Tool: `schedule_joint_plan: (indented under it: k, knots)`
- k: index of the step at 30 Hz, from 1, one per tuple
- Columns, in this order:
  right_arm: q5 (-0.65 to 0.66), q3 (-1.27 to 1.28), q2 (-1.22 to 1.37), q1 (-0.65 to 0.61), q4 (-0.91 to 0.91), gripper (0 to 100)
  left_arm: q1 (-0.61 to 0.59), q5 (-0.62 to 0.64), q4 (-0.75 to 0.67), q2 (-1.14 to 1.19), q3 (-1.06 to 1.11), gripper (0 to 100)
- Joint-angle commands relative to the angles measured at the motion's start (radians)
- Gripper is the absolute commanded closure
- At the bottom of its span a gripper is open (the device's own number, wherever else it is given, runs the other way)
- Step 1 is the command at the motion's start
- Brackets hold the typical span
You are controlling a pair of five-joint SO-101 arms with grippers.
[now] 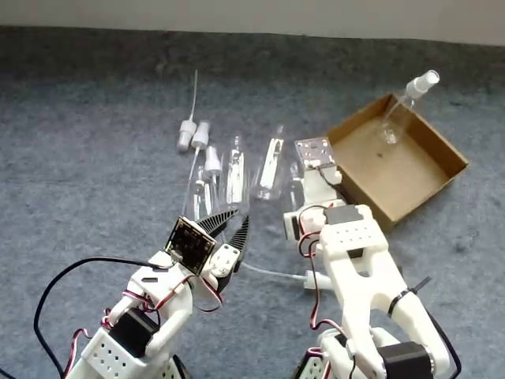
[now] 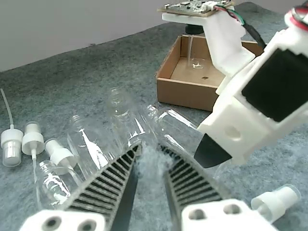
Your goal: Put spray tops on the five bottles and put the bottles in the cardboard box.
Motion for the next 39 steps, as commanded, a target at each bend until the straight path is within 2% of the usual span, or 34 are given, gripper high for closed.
schedule_joint_plan:
  k: [1, 6, 20, 27, 33, 39]
  knots:
    - [0.1, -0.013, -0.027, 0.091, 0.053, 87.6, -0.005, 0.003, 0.003, -0.005, 0.021, 99]
    - [0.244, -0.015, -0.027, 0.182, 0.128, 87.5, -0.005, 0.003, 0.003, -0.005, 0.021, 99]
    - [0.649, -0.015, -0.027, 0.272, 0.274, 86.6, -0.004, 0.003, 0.003, -0.005, 0.021, 99]
    - [0.674, -0.015, -0.027, 0.268, 0.275, 72.8, -0.004, 0.003, 0.003, -0.005, 0.021, 99]
    - [0.671, -0.071, -0.028, 0.269, 0.28, 72.7, -0.004, 0.003, 0.003, -0.004, 0.021, 99]
    - [0.667, -0.226, -0.028, 0.239, 0.435, 72.7, -0.004, 0.003, 0.003, -0.004, 0.021, 99]
